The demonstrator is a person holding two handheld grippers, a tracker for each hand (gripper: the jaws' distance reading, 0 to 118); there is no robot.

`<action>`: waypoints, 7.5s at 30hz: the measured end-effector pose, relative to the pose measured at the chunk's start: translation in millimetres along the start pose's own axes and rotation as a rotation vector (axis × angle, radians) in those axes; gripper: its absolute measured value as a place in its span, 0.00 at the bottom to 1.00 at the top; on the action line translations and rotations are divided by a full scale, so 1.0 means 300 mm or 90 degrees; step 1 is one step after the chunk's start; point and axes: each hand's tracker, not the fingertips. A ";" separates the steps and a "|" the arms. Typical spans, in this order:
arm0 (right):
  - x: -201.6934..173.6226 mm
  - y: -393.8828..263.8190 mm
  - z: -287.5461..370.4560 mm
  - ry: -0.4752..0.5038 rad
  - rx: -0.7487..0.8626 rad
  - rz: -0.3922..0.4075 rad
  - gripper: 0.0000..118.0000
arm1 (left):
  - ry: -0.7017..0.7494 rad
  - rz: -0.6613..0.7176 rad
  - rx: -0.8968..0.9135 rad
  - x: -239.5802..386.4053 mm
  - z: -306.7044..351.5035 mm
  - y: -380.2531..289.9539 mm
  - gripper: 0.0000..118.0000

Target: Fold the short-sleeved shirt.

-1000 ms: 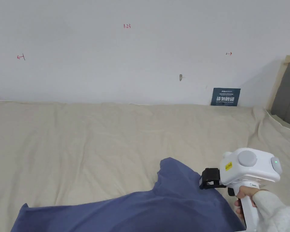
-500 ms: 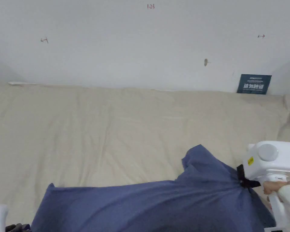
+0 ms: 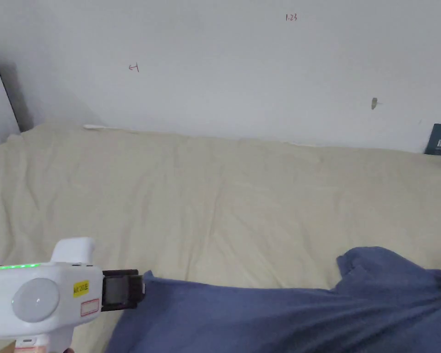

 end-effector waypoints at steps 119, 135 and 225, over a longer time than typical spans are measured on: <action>0.124 -0.422 0.287 0.100 0.002 -0.172 0.00 | -0.002 -0.162 0.050 0.233 0.100 -0.077 0.03; 0.213 -1.031 0.452 0.099 -0.017 -0.161 0.00 | -0.003 -0.158 -0.010 0.086 0.298 -0.627 0.03; 0.114 -1.438 0.537 0.002 0.042 -0.055 0.78 | -0.019 -0.135 -0.025 -0.008 0.546 -0.998 0.04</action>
